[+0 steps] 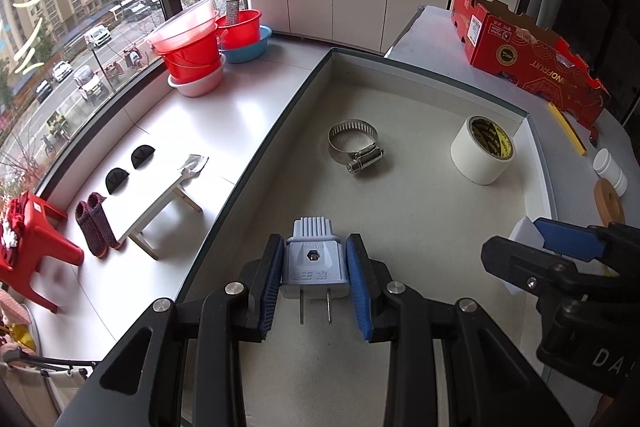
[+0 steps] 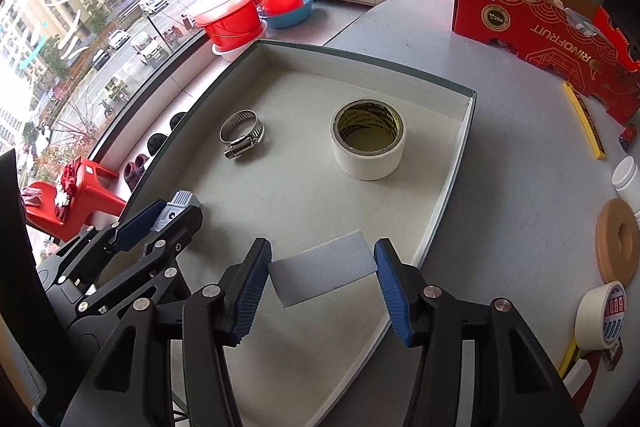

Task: Organize rigid objects
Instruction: 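Carry the plug in left tool while right tool carries the block to the tray, then open left tool to drop the plug while right tool releases the block in the tray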

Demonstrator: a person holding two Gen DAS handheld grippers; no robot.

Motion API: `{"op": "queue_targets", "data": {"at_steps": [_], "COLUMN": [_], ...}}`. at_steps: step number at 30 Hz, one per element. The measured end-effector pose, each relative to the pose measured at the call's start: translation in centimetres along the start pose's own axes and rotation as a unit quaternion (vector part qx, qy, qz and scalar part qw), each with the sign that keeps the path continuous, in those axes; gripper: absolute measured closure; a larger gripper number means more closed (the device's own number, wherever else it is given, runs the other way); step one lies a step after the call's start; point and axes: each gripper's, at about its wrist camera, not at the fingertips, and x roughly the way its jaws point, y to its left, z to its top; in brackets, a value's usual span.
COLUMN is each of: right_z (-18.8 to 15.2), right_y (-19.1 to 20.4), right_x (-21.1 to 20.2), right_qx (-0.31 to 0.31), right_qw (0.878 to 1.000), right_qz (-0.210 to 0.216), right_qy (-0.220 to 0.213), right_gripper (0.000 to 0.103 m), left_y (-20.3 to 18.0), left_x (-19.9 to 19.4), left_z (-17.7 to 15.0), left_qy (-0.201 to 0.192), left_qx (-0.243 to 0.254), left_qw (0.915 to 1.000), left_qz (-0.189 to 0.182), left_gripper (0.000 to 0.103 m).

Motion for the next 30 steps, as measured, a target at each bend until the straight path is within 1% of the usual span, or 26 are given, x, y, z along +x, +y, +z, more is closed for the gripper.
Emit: {"op": "queue_targets", "data": {"at_steps": [1,2,3,4,5,6,7,9,11,13,16,19,30], "right_z": [0.0,-0.1,-0.1,0.0,0.0,0.0,-0.1,-0.1,-0.1,-0.1,-0.2,-0.3,-1.2], "right_y": [0.0,0.0,0.0,-0.1,-0.3,-0.3,-0.2,0.0,0.2,0.1,-0.4,-0.6,-0.4], "right_x": [0.0,0.0,0.0,-0.2,-0.5,-0.8,-1.1,-1.7,-2.2,-2.7,-3.4,-3.9,-5.8], "right_qx": [-0.003,-0.005,-0.005,-0.003,-0.001,0.000,0.000,-0.006,-0.013,-0.014,-0.011,-0.006,-0.007], "right_qw": [1.000,1.000,1.000,1.000,1.000,1.000,1.000,0.999,0.999,0.999,0.998,0.998,0.997], "right_qz": [-0.001,-0.004,-0.006,-0.015,-0.006,0.007,0.008,-0.007,-0.013,-0.016,-0.018,-0.020,-0.004], "right_qy": [0.000,0.000,0.000,-0.004,-0.010,-0.016,-0.021,-0.033,-0.044,-0.050,-0.056,-0.061,-0.071], "right_gripper": [0.048,0.048,0.043,0.040,0.033,0.024,0.020,0.011,0.005,0.005,0.005,0.005,0.005], "left_y": [0.0,-0.2,-0.1,0.0,0.2,0.3,0.3,0.2,0.1,-0.1,-0.4,-0.5,-0.7], "left_x": [0.0,0.0,0.1,0.0,-0.1,-0.3,-0.4,-0.5,-0.7,-1.1,-1.6,-1.9,-3.9], "left_z": [-0.1,0.0,0.0,0.0,0.0,0.0,0.0,0.1,0.2,0.2,0.3,0.4,0.2], "left_qy": [0.000,0.001,0.001,0.000,-0.002,-0.002,-0.001,0.003,0.002,-0.005,-0.011,-0.008,-0.016], "left_qx": [0.001,0.003,0.001,-0.001,-0.004,-0.009,-0.010,-0.008,-0.008,-0.007,-0.004,-0.005,-0.002], "left_qw": [1.0000,1.0000,1.0000,0.9999,1.0000,0.9999,0.9999,1.0000,0.9999,0.9999,0.9999,0.9999,0.9999], "left_qz": [0.000,0.001,0.009,0.017,0.000,-0.006,-0.002,-0.002,-0.008,-0.014,-0.010,-0.012,-0.002], "left_gripper": [0.066,0.054,0.047,0.027,0.022,0.021,0.020,0.015,0.005,0.000,0.000,0.000,0.000]}}
